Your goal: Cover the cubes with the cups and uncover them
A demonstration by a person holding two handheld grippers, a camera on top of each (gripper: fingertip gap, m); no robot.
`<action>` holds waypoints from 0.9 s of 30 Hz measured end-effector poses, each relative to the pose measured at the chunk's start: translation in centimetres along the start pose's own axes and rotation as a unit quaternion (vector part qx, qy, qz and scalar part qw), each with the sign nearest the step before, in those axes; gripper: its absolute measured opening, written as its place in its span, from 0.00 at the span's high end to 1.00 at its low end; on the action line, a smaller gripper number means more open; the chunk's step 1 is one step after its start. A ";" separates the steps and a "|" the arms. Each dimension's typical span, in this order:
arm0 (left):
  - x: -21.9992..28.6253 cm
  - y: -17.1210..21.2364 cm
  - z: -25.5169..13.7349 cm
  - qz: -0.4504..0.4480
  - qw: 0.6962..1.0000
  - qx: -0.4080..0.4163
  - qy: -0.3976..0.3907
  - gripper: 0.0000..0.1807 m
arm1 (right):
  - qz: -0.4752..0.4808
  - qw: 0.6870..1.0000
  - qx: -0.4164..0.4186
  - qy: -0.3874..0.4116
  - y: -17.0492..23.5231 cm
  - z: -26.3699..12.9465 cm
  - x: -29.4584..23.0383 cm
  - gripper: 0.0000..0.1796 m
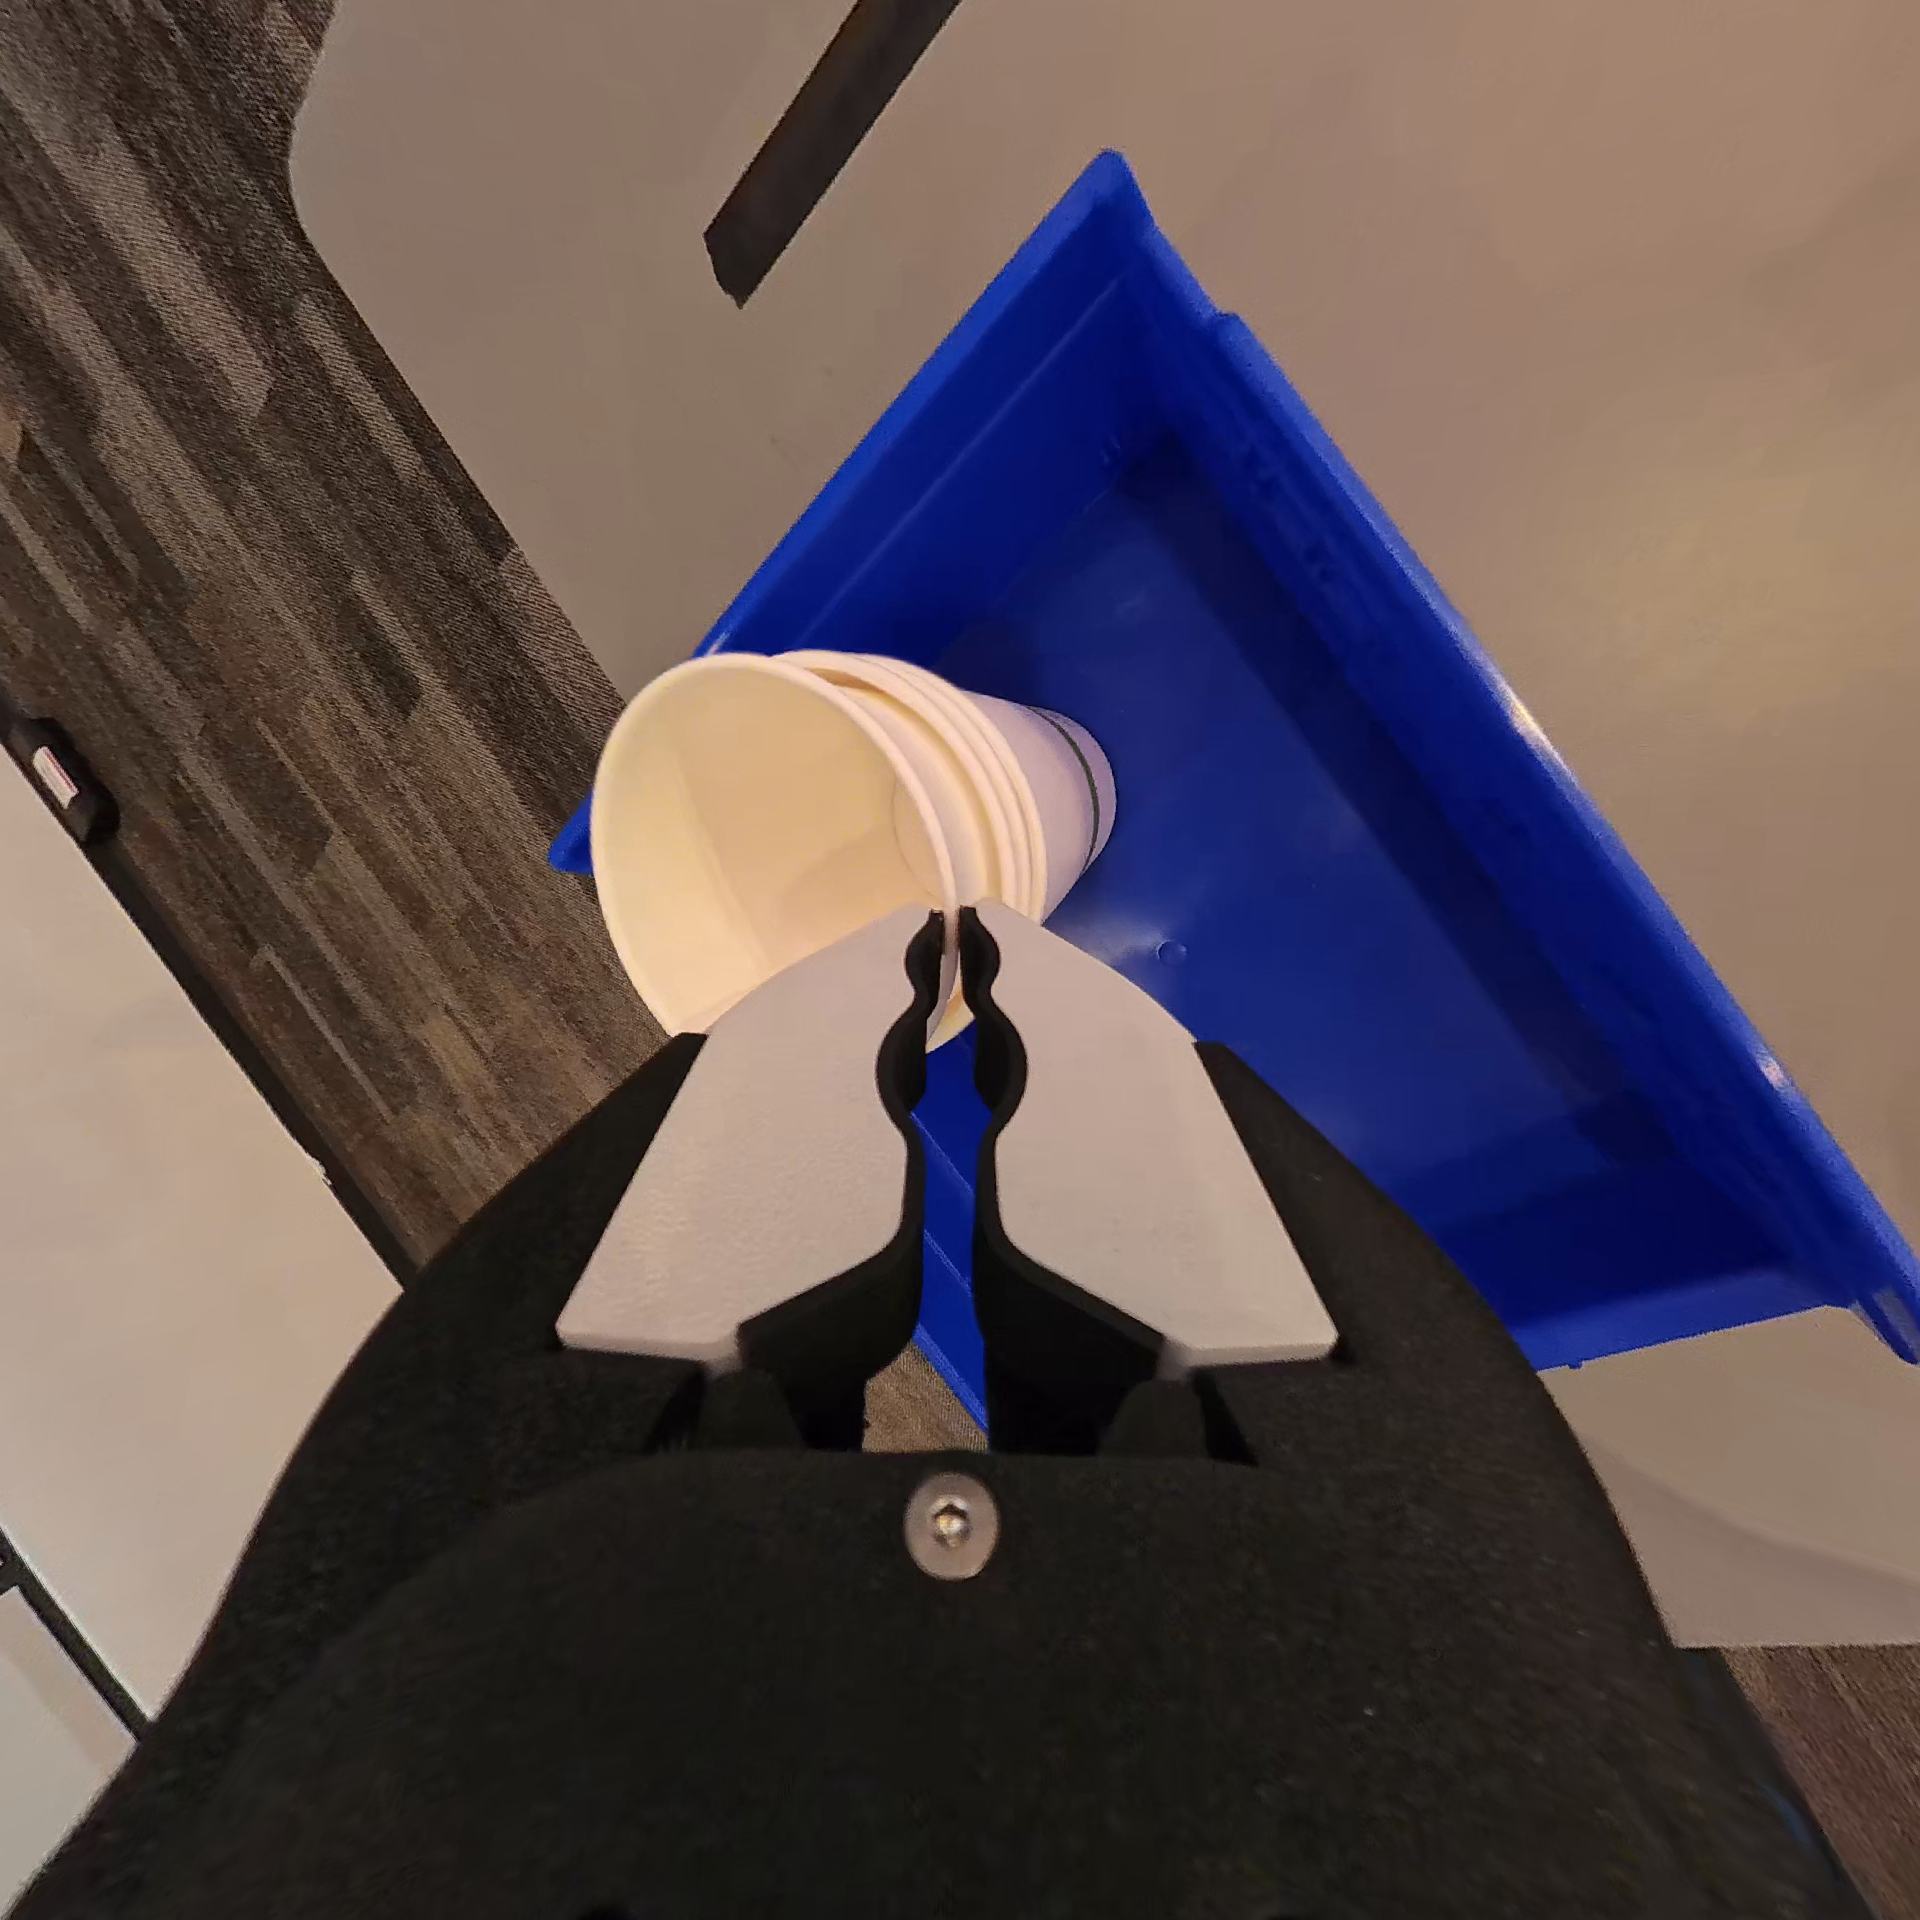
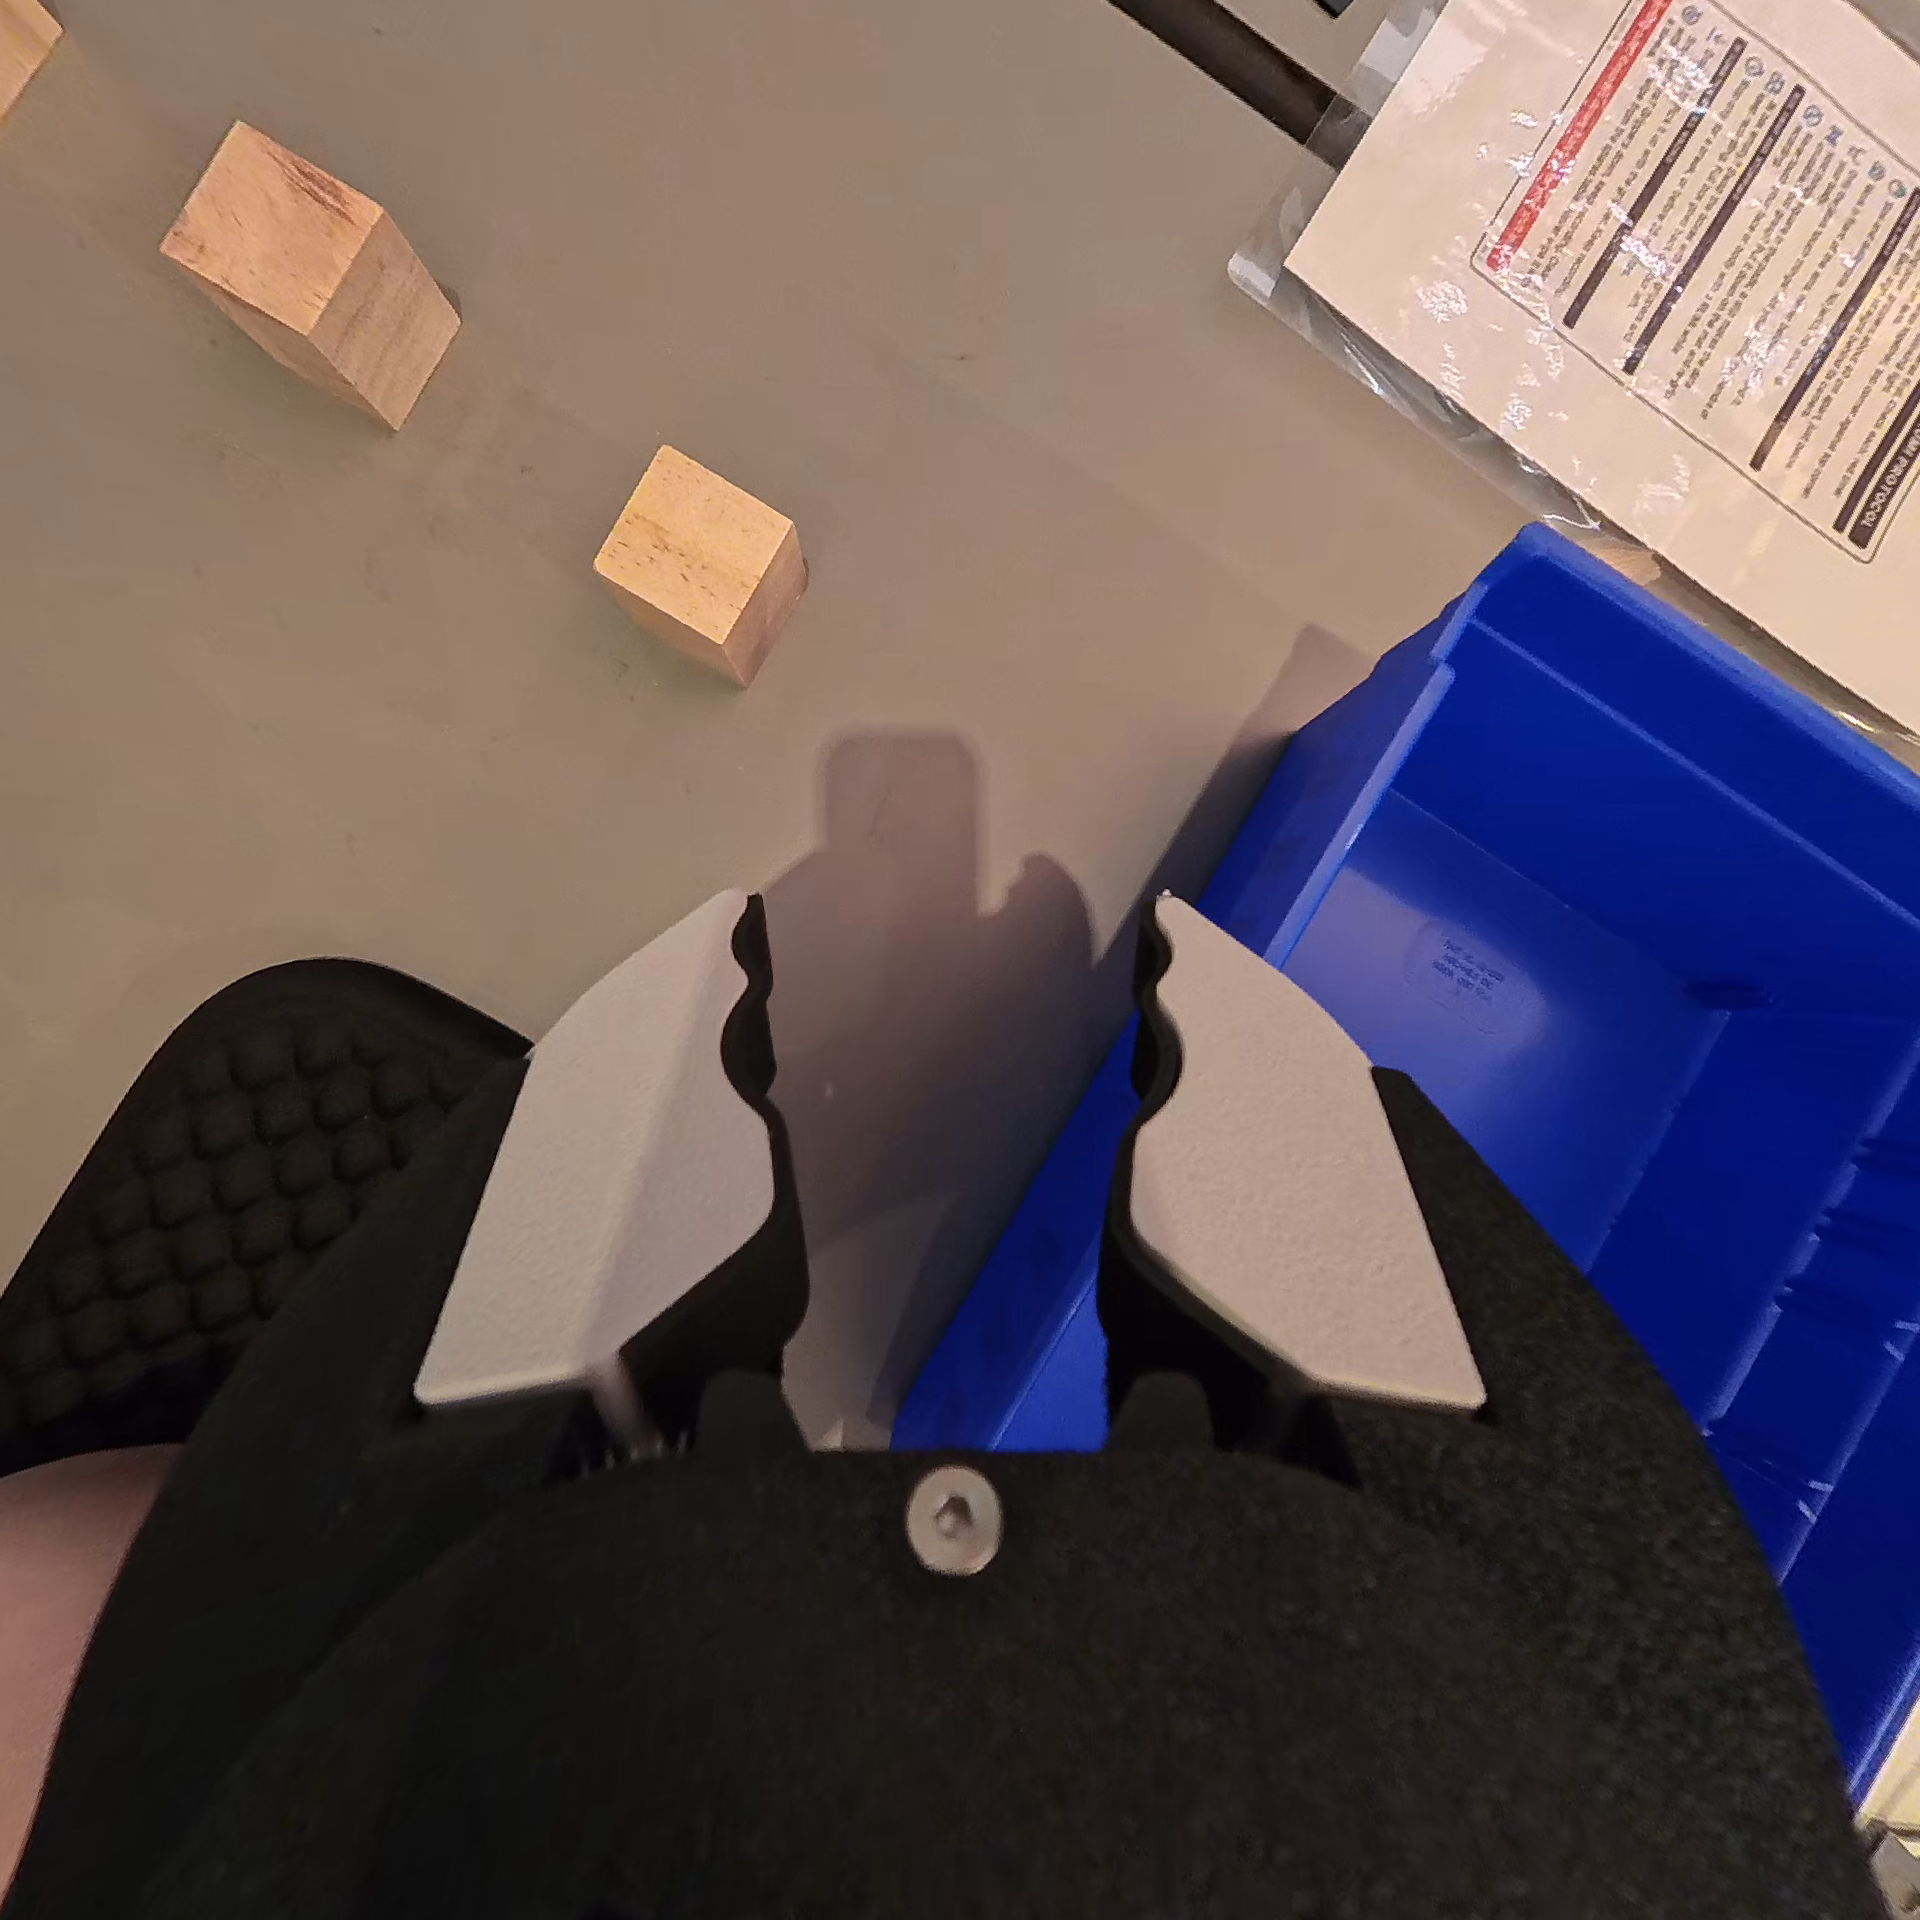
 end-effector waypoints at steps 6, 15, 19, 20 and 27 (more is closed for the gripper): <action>-0.2 -0.3 -1.3 0.009 1.000 -0.001 -0.012 0.98 | 0.001 1.000 0.000 -0.003 0.0 0.1 0.0 0.63; -0.4 -1.2 -4.5 0.031 0.999 0.003 -0.042 0.99 | 0.001 1.000 0.003 -0.009 0.0 0.1 0.0 0.63; -0.5 -1.3 -5.9 0.043 0.997 0.002 -0.059 0.99 | 0.001 1.000 0.005 -0.010 0.0 0.1 0.0 0.63; -0.5 -1.3 -6.4 0.044 0.997 0.003 -0.064 0.99 | 0.001 1.000 0.005 -0.011 0.0 0.1 0.0 0.63; -0.5 -1.4 -9.2 0.055 0.994 0.014 -0.091 0.99 | 0.001 1.000 0.007 -0.013 0.0 0.2 -0.1 0.63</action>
Point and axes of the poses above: each gripper's, where its closed fingertips meet, z out along the fingers, y out of its underside, x = y × z across the jaws, the point moved 5 cm from there along -z, back along the fingers, and after that the axes turned 9 degrees about z, right-handed, at the moved point
